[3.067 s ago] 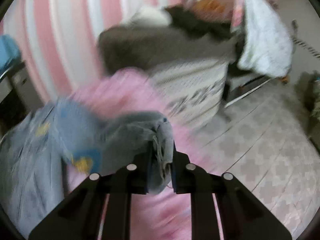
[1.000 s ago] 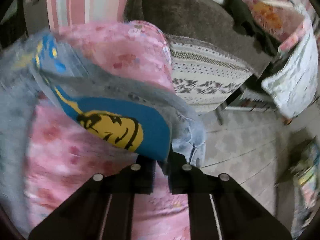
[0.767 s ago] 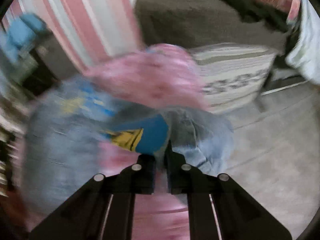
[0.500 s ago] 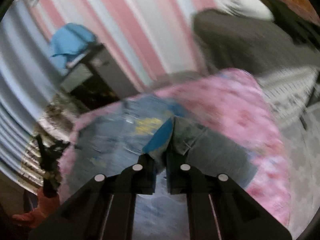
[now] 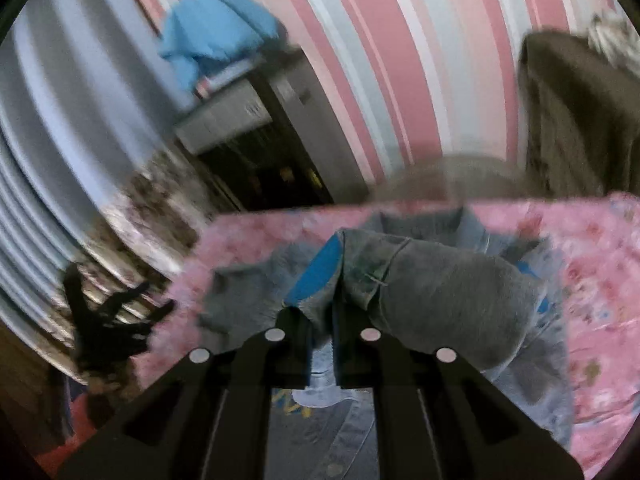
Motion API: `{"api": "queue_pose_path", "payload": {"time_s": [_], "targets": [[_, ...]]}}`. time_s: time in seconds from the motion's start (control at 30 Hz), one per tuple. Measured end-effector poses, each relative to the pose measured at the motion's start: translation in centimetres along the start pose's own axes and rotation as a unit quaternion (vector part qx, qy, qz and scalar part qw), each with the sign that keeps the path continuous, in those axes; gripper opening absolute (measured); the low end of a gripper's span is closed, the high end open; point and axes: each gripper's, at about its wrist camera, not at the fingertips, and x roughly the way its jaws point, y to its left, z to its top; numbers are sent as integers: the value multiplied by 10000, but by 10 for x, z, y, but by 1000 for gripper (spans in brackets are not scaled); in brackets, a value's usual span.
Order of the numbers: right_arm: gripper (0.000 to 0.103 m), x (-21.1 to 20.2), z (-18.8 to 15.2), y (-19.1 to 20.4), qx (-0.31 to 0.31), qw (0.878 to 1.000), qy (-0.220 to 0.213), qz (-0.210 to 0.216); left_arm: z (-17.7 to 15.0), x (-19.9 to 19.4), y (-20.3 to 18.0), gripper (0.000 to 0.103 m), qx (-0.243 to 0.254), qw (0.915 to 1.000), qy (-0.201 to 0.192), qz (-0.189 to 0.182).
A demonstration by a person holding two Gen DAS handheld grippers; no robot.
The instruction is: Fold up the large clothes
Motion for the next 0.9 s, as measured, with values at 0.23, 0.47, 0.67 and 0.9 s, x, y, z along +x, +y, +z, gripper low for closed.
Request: {"api": "queue_pose_path", "payload": {"time_s": [0.23, 0.47, 0.67, 0.9], "targets": [[19, 67, -36, -34, 403, 9977, 517, 166, -12, 36, 2, 100, 17, 9992, 393, 96], [24, 48, -30, -31, 364, 9975, 510, 335, -11, 50, -5, 100, 78, 9987, 481, 114], [29, 39, -25, -40, 431, 9969, 558, 351, -8, 64, -15, 100, 102, 9983, 560, 142], [38, 43, -24, -44, 162, 9980, 604, -8, -13, 69, -34, 100, 329, 9964, 672, 408]]}}
